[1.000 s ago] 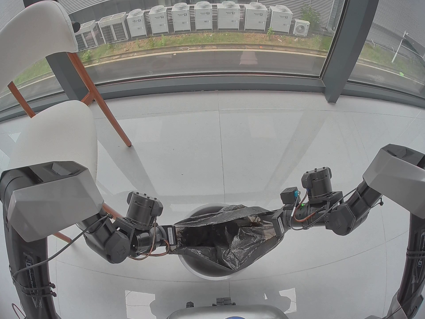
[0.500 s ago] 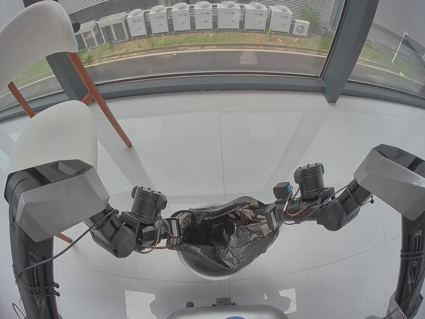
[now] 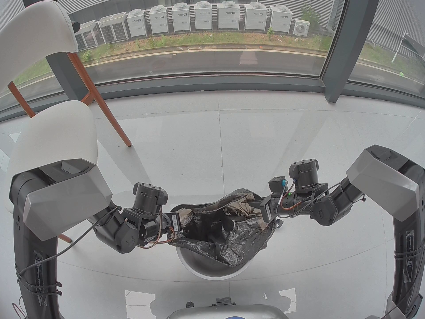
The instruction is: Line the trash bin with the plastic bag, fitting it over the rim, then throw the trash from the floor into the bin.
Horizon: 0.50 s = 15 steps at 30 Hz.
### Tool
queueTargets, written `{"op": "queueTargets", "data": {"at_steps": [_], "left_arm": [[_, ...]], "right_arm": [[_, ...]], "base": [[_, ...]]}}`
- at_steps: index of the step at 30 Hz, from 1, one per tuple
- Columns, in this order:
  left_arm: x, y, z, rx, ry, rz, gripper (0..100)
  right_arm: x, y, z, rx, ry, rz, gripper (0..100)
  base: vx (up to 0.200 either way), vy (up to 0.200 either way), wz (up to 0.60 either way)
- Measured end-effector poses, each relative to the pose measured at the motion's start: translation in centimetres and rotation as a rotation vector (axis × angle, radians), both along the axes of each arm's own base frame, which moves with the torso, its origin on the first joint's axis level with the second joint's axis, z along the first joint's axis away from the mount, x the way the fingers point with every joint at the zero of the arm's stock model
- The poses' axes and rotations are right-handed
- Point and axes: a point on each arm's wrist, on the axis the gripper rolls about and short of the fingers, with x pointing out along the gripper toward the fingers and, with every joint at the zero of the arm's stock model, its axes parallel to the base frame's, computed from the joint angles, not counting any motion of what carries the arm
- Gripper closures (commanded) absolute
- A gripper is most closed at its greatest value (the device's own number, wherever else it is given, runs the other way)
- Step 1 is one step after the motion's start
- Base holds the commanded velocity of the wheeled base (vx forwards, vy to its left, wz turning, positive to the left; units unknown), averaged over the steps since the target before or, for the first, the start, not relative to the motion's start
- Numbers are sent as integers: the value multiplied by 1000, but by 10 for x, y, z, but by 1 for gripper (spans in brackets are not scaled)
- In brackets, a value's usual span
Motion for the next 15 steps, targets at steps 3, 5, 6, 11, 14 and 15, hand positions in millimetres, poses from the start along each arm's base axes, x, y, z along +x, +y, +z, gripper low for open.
{"op": "queueTargets", "data": {"at_steps": [3,5,6,11,14,15], "left_arm": [[3,-1,2,-17,-7,11,100],[5,-2,3,-37,-11,26,100],[7,-3,4,-45,-16,30,100],[12,-5,4,-53,-27,39,100],[13,-5,2,-41,-29,55,100],[14,-5,1,-36,-30,61,100]], "right_arm": [[2,0,-2,0,0,-3,100],[4,-1,-4,0,1,-5,100],[4,-1,-4,0,1,-5,100],[12,-3,-6,4,-8,-16,100],[16,-4,-8,6,-12,-23,100],[17,-5,-8,7,-14,-26,100]], "base": [[0,0,0],[0,0,0],[0,0,0],[0,0,0],[0,0,0],[0,0,0]]}}
